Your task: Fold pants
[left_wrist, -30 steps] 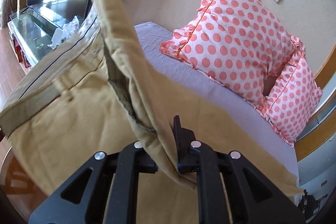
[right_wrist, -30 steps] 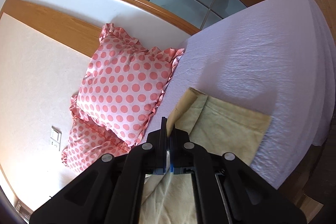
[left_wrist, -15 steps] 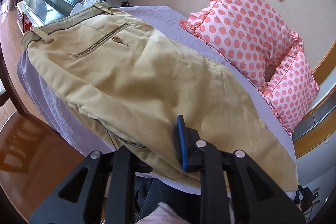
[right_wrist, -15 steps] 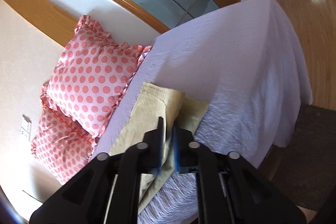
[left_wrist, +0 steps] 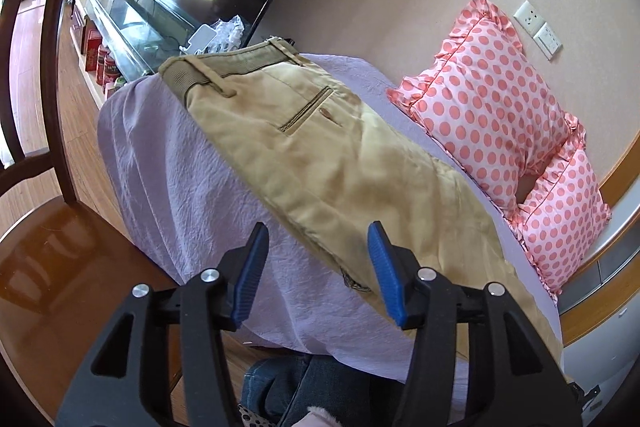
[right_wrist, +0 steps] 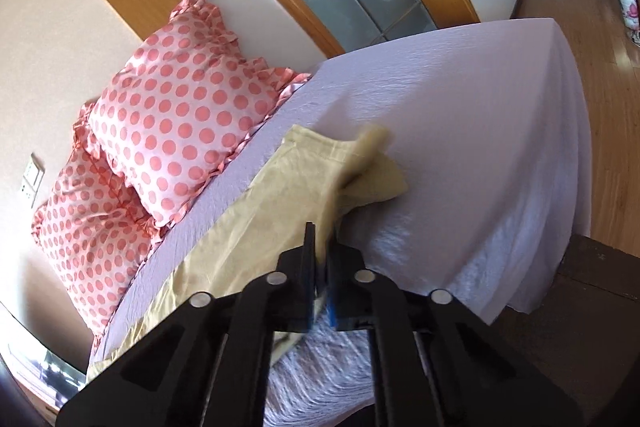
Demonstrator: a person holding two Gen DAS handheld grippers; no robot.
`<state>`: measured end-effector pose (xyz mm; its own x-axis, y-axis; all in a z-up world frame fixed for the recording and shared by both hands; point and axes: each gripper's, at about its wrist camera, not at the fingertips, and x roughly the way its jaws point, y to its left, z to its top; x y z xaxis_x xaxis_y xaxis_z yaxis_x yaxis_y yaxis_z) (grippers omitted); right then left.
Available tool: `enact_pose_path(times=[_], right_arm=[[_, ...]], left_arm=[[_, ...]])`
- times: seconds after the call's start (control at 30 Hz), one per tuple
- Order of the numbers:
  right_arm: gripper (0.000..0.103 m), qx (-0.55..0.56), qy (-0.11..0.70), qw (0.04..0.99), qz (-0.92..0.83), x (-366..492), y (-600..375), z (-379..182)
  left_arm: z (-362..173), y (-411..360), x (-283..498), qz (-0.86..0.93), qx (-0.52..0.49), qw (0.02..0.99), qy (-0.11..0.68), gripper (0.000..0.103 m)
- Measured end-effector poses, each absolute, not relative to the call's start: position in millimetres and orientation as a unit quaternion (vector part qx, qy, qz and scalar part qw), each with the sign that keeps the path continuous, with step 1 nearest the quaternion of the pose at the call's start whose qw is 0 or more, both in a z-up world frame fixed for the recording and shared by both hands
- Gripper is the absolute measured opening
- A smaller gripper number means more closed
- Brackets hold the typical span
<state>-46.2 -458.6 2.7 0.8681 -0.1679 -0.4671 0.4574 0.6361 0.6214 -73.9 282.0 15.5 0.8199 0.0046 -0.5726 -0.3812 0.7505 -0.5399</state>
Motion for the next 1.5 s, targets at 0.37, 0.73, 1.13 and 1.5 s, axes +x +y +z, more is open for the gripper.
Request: enact_pose_path(times=[0.37, 0.73, 1.13, 1.5], right_arm=[[0.004, 0.222, 0.176, 0.945, 0.162, 48.5, -271.1, 94.7], [0.076, 0.055, 0.292, 0.901, 0.317, 32.8, -138.4, 53.5], [0.083, 0.119, 0.312, 0.9, 0.281, 51.1, -153.8, 46.5], [0.084, 0.145, 0.312, 0.894, 0.287, 48.7, -162.9, 39.9]], left_arm=[[11.5, 261.9, -82.9, 0.041, -0.329, 0.91, 0.25, 0.082], [10.6, 226.7, -64.1, -0.001, -0.245, 0.931, 0.271, 0.099], [19.0, 256.2, -29.2, 0.042, -0.298, 0.914, 0.272, 0.098], [28.0, 340.4, 1.4, 0.148, -0.384, 0.871, 0.269, 0.059]])
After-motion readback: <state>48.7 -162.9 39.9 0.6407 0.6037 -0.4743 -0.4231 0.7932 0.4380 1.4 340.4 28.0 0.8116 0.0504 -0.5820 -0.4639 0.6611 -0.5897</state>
